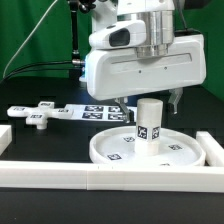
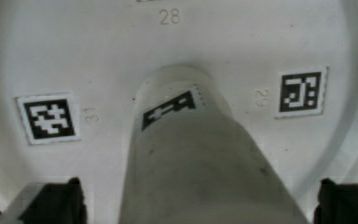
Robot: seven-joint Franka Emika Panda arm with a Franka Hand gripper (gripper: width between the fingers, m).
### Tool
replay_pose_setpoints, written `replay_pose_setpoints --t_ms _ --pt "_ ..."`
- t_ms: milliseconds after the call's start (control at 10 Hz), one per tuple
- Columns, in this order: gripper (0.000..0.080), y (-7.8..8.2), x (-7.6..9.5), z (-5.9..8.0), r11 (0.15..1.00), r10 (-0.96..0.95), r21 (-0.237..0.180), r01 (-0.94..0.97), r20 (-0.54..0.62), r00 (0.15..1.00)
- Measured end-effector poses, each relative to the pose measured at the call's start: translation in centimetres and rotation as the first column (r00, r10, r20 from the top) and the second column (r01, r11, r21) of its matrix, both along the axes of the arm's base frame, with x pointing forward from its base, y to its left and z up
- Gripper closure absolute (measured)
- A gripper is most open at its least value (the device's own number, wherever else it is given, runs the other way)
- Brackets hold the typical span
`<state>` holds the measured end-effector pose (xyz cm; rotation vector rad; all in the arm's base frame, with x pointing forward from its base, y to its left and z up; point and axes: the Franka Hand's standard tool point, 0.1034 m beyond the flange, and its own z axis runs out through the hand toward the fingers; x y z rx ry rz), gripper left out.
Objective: Assemble round table
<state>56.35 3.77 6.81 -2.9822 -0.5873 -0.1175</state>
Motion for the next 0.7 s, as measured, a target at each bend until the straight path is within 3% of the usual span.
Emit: replay_pose_setpoints --t_ms 200,300,400,700 --pt "0.0150 -0.11 0.01 0.00 0.999 0.037 -0.002 -0.037 0.004 0.999" --pt "0.0301 -0.11 0.01 0.00 0.999 0.036 -0.002 -0.036 0.004 0.999" --pt "0.0392 -0.11 0.06 0.04 1.000 0.020 -0.001 -0.020 0.005 1.000" --pt "0.0392 -0.10 0.10 0.06 1.000 -0.027 0.002 0.027 0.001 1.000"
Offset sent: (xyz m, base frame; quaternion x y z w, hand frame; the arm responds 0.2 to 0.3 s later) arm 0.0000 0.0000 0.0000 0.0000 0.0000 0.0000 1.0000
